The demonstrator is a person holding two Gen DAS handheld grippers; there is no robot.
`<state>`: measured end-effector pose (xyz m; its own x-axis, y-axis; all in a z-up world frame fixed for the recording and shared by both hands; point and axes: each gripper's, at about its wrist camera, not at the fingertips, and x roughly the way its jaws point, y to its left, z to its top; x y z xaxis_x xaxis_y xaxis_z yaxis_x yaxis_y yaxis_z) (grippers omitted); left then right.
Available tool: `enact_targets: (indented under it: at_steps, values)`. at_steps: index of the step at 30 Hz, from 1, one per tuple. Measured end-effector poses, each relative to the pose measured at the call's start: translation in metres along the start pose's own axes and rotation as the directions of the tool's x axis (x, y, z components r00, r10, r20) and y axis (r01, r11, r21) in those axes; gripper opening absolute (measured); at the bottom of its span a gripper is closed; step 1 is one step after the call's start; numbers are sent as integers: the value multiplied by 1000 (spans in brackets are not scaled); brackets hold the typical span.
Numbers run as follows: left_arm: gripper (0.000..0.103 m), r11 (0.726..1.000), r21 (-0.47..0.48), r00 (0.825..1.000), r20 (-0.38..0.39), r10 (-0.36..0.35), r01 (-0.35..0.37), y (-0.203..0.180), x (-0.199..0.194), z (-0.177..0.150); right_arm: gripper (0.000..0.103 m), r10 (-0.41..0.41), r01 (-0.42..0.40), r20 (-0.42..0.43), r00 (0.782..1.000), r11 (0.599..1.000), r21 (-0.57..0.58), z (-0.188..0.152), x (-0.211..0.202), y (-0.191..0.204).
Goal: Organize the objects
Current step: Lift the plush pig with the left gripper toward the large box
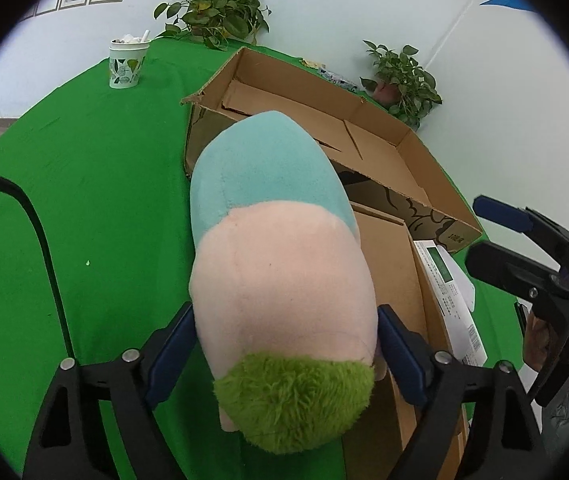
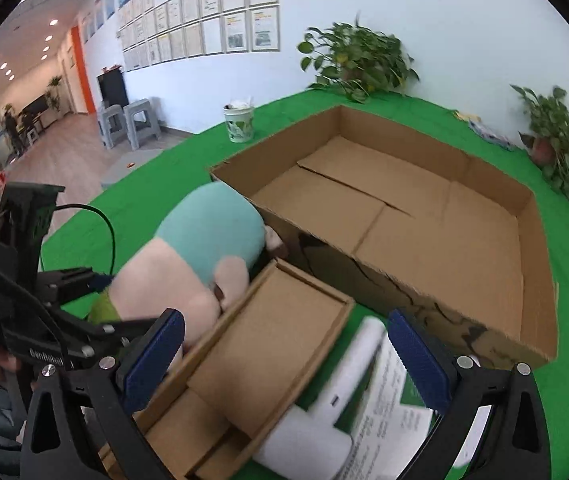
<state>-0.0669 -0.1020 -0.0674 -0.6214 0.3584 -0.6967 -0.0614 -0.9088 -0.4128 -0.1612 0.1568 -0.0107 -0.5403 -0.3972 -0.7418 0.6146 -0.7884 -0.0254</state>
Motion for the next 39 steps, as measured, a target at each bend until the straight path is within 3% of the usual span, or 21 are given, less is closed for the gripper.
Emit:
enact_targets:
  at_steps: [4, 8, 12, 14, 15, 16, 17, 20, 22, 32, 39]
  values:
    - [69, 999, -31, 1000, 13, -14, 15, 10, -10, -4, 102, 75, -75, -1, 997, 997, -26, 22, 21, 20]
    - [67, 996, -89, 1000, 29, 1, 1, 29, -31, -11, 102, 220, -220, -42, 974, 975, 14, 39, 46, 34]
    - [67, 991, -136, 1000, 31, 5, 0, 45, -53, -29, 102, 409, -398, -111, 906, 911, 106, 49, 72, 57]
    - [67, 988, -153, 1000, 29, 1, 3, 50, -60, -39, 102, 514, -492, -157, 843, 856, 161, 50, 88, 77]
    - [67, 987, -159, 1000, 28, 3, 2, 51, -63, -41, 102, 540, -513, -180, 822, 840, 177, 50, 95, 86]
    - [67, 986, -165, 1000, 24, 13, -9, 52, -65, -45, 103, 543, -512, -205, 814, 838, 186, 49, 101, 96]
    - [67, 985, -175, 1000, 24, 6, -2, 55, -67, -47, 103, 525, -493, -225, 821, 850, 185, 49, 106, 103]
    - [66, 982, -187, 1000, 29, 5, 1, 58, -72, -51, 100, 514, -458, -281, 811, 855, 244, 43, 119, 111]
    - [66, 984, -175, 1000, 24, 19, -15, 56, -72, -52, 93, 496, -430, -297, 816, 864, 263, 35, 124, 113]
    - [62, 991, -97, 995, 32, 94, -91, 28, -71, -37, 68, 466, -411, -136, 874, 859, 305, 18, 102, 102]
    - [62, 988, 121, 988, 132, 77, -94, -47, -76, 18, 66, 388, -398, 100, 916, 858, 325, 35, 35, 44]
